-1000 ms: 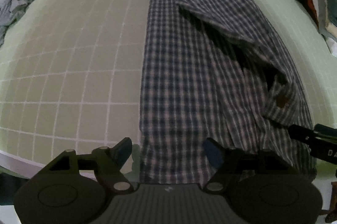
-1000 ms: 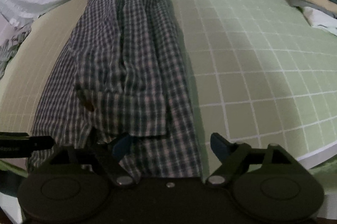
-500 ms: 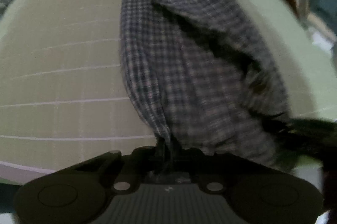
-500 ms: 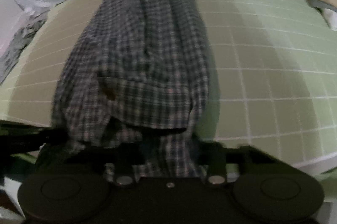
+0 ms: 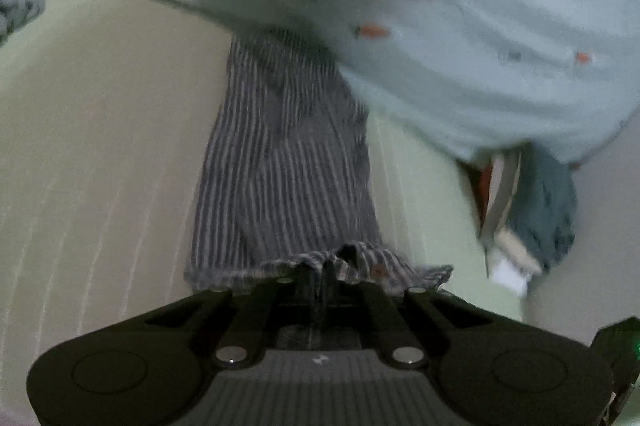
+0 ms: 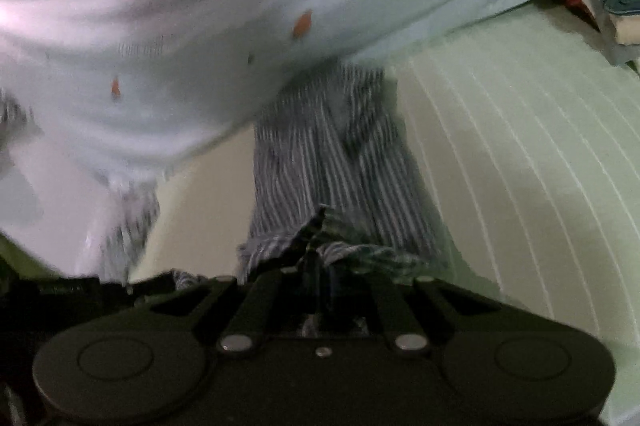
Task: Fold clothes
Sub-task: 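Grasp the shirt hem with both grippers and fold it toward the collar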
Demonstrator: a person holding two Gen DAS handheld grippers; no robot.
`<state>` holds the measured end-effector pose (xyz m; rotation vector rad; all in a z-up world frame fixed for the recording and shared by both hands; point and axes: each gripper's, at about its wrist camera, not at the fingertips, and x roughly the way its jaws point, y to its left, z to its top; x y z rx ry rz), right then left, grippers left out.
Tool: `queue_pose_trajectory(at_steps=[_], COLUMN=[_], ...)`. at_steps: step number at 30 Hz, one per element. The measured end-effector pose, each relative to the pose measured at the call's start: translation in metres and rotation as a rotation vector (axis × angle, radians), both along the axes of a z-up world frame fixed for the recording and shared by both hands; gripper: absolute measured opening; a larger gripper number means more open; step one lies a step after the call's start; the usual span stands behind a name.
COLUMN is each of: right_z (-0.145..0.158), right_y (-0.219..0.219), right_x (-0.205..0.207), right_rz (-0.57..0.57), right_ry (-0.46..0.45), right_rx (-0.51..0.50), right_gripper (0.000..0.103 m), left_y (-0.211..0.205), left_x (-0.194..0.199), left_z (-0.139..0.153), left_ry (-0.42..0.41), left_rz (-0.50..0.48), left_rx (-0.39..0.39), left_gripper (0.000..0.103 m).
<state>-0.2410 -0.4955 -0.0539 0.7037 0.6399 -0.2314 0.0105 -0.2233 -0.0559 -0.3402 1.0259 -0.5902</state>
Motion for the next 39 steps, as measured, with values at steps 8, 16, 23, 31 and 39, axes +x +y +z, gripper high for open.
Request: queue_pose_trajectory(at_steps=[8, 16, 23, 31, 39], right_z=[-0.001, -0.047, -0.067, -0.084, -0.065], right_y=[-0.020, -0.048, -0.069, -0.072, -0.101], right_x=[0.041, 0.076, 0.084, 0.100, 0.109], right_rz=[-0.051, -0.078, -0.090, -0.047, -0.295], right_ry=[-0.014, 0.111, 0.139, 0.110, -0.068], right_rx=[0.020, 0.148, 0.290, 0.486, 0.465], right_gripper=[0.005, 0.037, 0.050, 0.009, 0.050], left_y=[-0.001, -0.004, 0.001, -0.003, 0.011], left_x=[0.042, 0.081, 0.098, 0.114, 0.144], left_z=[-0.014, -0.067, -0.082, -0.094, -0.065], left_ry=[0.039, 0.175, 0.260, 0.353, 0.146], left_rz=[0.069, 0.102, 0.098, 0.095, 0.291], left_rx=[-0.012, 0.062, 0.010, -0.129, -0.123], left_gripper=[0.002, 0.014, 0.039, 0.001, 0.049])
